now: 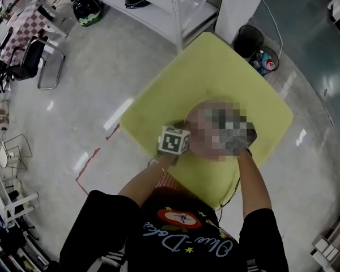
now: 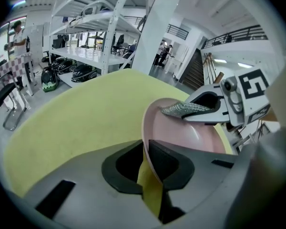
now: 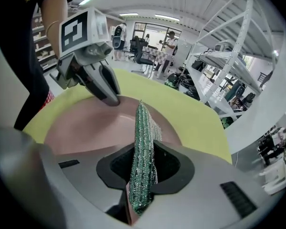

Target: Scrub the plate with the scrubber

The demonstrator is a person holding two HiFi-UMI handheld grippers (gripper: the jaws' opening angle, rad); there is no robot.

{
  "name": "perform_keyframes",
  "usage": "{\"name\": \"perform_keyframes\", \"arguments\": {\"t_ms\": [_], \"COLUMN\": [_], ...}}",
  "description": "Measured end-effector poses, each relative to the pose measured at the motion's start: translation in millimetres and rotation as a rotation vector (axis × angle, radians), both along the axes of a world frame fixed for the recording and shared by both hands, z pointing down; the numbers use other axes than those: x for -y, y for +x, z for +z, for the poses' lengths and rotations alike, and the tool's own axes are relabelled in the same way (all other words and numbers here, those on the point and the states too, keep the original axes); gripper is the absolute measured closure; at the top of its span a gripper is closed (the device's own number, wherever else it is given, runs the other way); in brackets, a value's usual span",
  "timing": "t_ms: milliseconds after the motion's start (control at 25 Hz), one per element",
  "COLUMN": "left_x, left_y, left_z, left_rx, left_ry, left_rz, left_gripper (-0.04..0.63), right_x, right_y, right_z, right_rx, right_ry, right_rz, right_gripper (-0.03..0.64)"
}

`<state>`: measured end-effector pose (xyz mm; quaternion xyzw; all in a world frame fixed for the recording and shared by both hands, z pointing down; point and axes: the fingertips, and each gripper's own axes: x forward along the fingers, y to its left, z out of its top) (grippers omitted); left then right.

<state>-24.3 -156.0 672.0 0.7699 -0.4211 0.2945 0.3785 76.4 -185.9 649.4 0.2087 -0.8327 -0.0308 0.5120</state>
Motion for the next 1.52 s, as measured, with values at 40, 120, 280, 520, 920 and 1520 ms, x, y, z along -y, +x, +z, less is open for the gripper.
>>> {"name": "perform_keyframes", "arguments": {"t_ms": [40,120,280,520,920,1520], "left_x": [0,0,-1,0,2,2], "left_y": [0,1,-1,-2,-2,0], "left_z": [1,2,3,1,3,2], "left_rx": [0.001,0.002,0.015,0.024,0.042,0.038], "left_ry": [0.001,0.003,0.006,0.002,0.004,0.002], "left_rz": [0.000,-0.001,-0.013,-0.042,-0.079,-0.086], "left_gripper": [0.563,0.563,0.563,0.563,0.563,0.565], "right_x": [-3,-9,-21,-49,-101,-123], "right_y": [-1,-3,-7,-17,-31,-39], "right_z": [3,9,15,14,17,-8], "right_rx": [-0.008,-0.026,-0.035,-0.020,0.004,0.145], "right_ry": [-0.006,-0.015,-0.036,-0.077,-0.172,-0.261], "right_rz": [-0.010,-0.024,-0.036,-0.078,-0.158,-0.165], "right_gripper": [0.554,0.554,0.552,0.551,0.549,0.549]}}
